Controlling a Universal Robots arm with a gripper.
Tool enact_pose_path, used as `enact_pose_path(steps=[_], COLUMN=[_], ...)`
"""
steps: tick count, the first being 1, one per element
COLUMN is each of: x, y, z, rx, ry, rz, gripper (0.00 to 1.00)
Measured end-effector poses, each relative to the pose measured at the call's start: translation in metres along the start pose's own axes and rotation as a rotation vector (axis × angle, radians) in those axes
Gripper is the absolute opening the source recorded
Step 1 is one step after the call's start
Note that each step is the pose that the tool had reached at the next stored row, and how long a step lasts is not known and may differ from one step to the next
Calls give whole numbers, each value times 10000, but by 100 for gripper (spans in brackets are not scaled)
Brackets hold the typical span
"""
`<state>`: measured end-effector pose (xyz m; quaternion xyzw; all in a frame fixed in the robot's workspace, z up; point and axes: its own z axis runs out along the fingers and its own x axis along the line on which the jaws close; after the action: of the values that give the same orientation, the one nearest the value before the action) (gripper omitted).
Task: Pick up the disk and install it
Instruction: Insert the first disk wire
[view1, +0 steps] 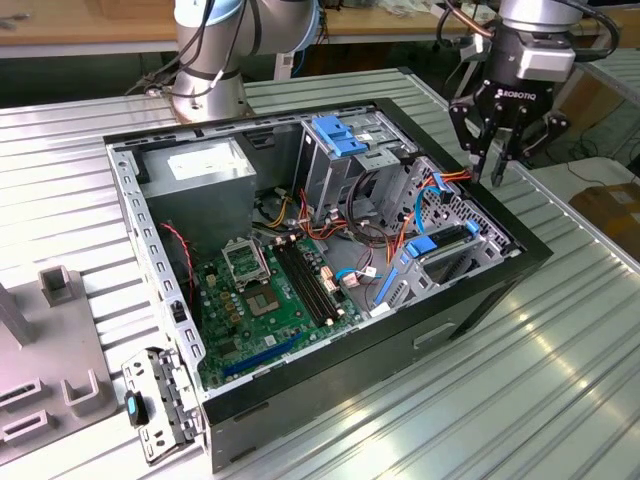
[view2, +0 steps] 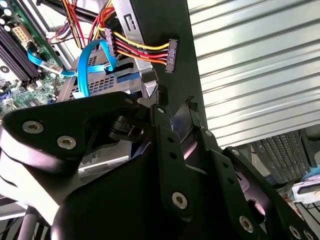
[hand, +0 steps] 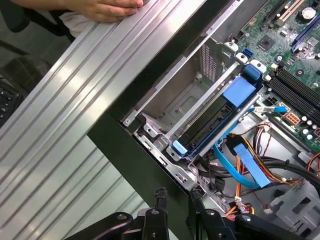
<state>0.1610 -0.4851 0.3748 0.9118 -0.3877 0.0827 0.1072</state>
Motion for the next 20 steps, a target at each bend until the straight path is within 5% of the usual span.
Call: enact_pose_path(steps=[4,9,12,15,17,20], x=[-14,-63,-71,-187,-193,-198], y=[-13,-54,-59,-87,-90,-92], z=[-5,-21,-1,8,25,45], rx=[238,354,619,733,866,947], ry=[138,203,353,460,532,578], rz=[-993,-1467,-2561,-2762,-3297,-3591], gripper=[31,31,31,31,31,31])
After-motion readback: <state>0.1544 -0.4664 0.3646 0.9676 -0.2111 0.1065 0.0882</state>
